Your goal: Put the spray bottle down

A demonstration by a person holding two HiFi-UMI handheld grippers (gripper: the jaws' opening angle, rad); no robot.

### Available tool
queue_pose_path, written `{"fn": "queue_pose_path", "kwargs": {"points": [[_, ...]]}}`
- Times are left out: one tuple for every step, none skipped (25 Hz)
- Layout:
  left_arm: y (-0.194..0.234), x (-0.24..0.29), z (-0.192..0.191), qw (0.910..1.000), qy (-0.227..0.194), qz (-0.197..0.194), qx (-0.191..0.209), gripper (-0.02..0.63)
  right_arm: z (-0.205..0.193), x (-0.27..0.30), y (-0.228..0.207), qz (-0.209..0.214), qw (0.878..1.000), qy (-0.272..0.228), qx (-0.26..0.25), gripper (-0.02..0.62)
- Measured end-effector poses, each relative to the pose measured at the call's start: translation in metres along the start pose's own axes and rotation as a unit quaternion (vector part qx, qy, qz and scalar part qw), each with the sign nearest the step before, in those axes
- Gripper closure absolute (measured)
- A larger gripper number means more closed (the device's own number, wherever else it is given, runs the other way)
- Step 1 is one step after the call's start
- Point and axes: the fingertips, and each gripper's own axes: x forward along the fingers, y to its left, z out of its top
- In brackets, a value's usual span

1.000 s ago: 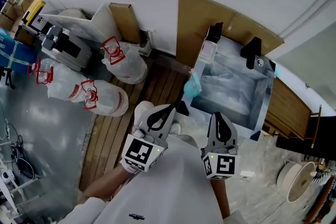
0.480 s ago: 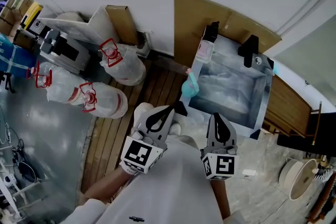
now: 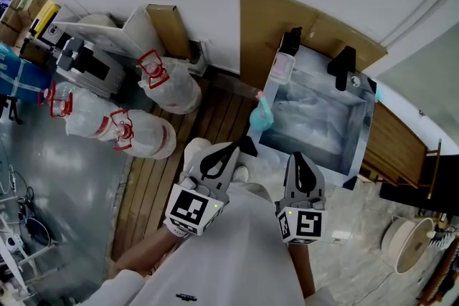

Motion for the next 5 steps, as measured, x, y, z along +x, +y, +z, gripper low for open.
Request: {"fn": "queue_pose_path", "kwargs": {"points": [[-0.0002, -0.0004, -0.0003, 1.0, 0.0, 0.0, 0.0, 0.603, 0.0, -0.0003, 0.0002, 0.0, 1.0, 0.0, 0.0, 0.578], [-0.0002, -0.0008, -0.0003, 1.0, 0.0, 0.0, 0.0, 0.601, 0.0, -0.0005, 0.0005, 0.0, 1.0, 0.0, 0.0, 0.578], [0.0, -0.0011, -0.0002, 1.0, 0.0, 0.0, 0.0, 0.601, 0.0, -0.0007, 0.0009, 0.0, 1.0, 0.0, 0.0, 0.578], [0.0002, -0.0014, 0.0, 1.0, 0.0, 0.0, 0.001, 0.601, 0.0, -0.0007, 0.0013, 0.001, 1.0, 0.0, 0.0, 0.578], [0.0004, -0.0016, 0.0001, 1.0, 0.0, 0.0, 0.001, 0.601, 0.0, -0.0007, 0.0017, 0.001, 1.0, 0.001, -0.001, 0.578]]}}
